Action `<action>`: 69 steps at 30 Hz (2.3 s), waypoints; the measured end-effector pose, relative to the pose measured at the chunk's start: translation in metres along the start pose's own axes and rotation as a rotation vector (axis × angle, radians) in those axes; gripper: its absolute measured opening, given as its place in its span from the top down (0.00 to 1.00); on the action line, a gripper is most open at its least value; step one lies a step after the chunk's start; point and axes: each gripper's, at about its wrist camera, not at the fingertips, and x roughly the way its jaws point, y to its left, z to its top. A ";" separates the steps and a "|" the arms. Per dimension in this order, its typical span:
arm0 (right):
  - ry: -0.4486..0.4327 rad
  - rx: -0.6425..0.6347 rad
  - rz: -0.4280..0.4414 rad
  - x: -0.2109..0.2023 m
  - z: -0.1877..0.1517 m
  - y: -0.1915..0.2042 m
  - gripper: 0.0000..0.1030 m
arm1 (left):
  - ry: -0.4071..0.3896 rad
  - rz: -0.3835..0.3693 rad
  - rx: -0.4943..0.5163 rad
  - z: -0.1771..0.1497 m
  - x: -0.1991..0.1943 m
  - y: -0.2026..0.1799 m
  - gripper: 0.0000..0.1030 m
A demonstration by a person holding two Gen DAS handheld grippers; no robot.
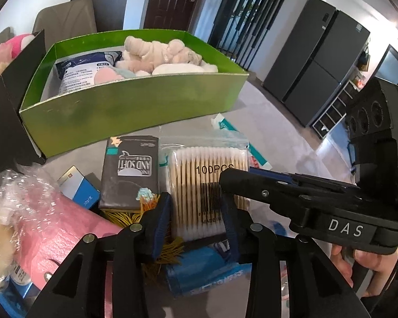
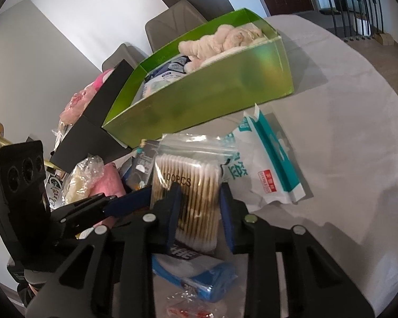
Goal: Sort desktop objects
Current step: 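Carry the cotton swab bag over the green box with the left gripper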
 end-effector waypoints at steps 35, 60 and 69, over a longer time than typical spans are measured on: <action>-0.182 -0.197 0.026 -0.076 0.035 0.111 0.74 | -0.246 0.073 0.057 0.038 -0.122 0.003 0.63; -0.230 -0.276 0.075 -0.040 0.116 0.153 0.74 | -0.347 0.126 0.019 0.102 -0.128 0.061 0.63; -0.169 -0.277 0.056 0.000 0.134 0.145 0.74 | -0.310 0.104 -0.041 0.107 -0.097 0.087 0.63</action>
